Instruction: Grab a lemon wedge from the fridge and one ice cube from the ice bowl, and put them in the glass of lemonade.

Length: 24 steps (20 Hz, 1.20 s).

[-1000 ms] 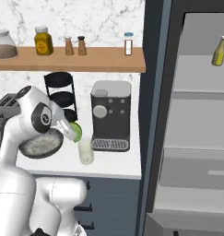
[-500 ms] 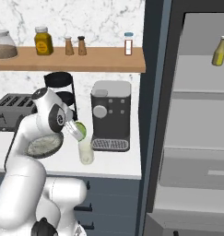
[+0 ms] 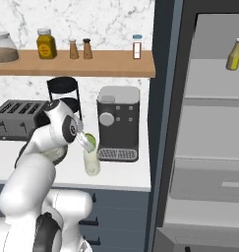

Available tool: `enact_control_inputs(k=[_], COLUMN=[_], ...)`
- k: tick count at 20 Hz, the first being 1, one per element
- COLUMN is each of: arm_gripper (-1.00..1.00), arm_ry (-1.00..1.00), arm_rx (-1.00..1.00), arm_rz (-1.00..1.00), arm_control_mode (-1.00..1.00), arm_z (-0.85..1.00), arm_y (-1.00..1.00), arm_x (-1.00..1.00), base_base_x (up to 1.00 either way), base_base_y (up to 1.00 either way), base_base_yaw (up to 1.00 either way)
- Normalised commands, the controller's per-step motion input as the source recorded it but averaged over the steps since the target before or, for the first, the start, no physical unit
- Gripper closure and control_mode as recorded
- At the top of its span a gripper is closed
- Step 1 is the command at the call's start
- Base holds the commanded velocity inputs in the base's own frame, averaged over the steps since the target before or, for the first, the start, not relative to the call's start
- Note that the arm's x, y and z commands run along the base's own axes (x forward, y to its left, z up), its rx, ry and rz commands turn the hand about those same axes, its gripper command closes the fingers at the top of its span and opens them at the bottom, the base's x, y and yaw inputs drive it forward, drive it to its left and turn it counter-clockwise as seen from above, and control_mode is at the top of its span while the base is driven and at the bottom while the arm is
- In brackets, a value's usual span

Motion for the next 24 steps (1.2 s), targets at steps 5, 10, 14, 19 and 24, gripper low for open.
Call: enact_control_inputs(k=[5, 10, 14, 19, 24], arm_gripper=[1.00, 1.00, 1.00, -1.00, -1.00], arm_ry=[0.04, 0.00, 0.00, 0.00, -0.01], arm_rx=[0.00, 0.00, 0.00, 0.00, 0.00], arm_rz=[0.00, 0.00, 0.00, 0.00, 0.00], arm_control_mode=[-1.00, -1.00, -1.00, -1.00, -1.00], arm_z=[-0.29, -0.12, -0.13, -0.04, 0.00], arm_y=[0.00, 0.00, 0.00, 0.00, 0.00], arm_x=[0.32, 0.39, 0.15, -0.50, -0.31], base_base_x=[0.00, 0.00, 0.00, 0.00, 0.00], base_base_y=[0.00, 0.00, 0.00, 0.00, 0.00], base_base_yaw=[0.00, 0.00, 0.00, 0.00, 0.00])
